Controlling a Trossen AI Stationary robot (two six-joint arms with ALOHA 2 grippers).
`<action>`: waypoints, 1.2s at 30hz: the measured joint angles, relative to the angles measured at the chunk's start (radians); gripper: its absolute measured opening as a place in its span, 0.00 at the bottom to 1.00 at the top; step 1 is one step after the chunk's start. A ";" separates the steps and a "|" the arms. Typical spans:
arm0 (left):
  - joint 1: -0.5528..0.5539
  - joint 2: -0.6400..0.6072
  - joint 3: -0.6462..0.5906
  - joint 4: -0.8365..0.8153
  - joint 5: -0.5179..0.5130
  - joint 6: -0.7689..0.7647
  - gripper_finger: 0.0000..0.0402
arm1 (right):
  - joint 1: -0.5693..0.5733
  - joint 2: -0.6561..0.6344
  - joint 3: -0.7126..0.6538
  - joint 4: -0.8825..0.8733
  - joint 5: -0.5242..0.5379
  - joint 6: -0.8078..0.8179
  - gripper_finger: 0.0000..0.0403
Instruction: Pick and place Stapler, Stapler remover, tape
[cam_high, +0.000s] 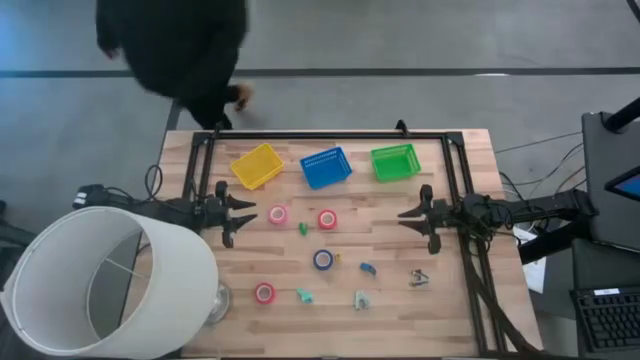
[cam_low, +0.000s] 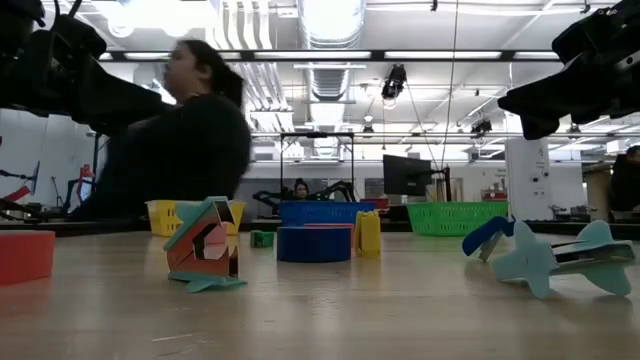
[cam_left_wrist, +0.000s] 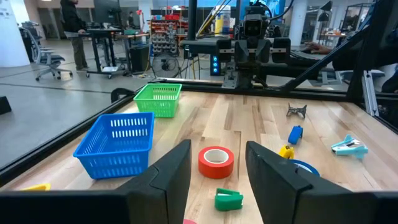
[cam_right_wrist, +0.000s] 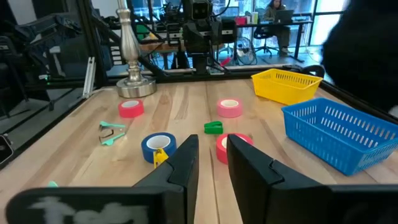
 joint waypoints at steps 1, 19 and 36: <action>0.000 0.000 0.000 0.000 0.000 0.000 0.39 | 0.000 0.000 0.000 0.000 0.000 0.000 0.18; 0.000 0.000 0.000 0.000 0.000 0.000 0.39 | 0.000 0.000 0.000 0.000 0.000 0.000 0.22; 0.000 0.000 0.000 0.000 0.000 0.000 0.39 | 0.000 0.000 0.000 0.000 0.000 0.000 0.17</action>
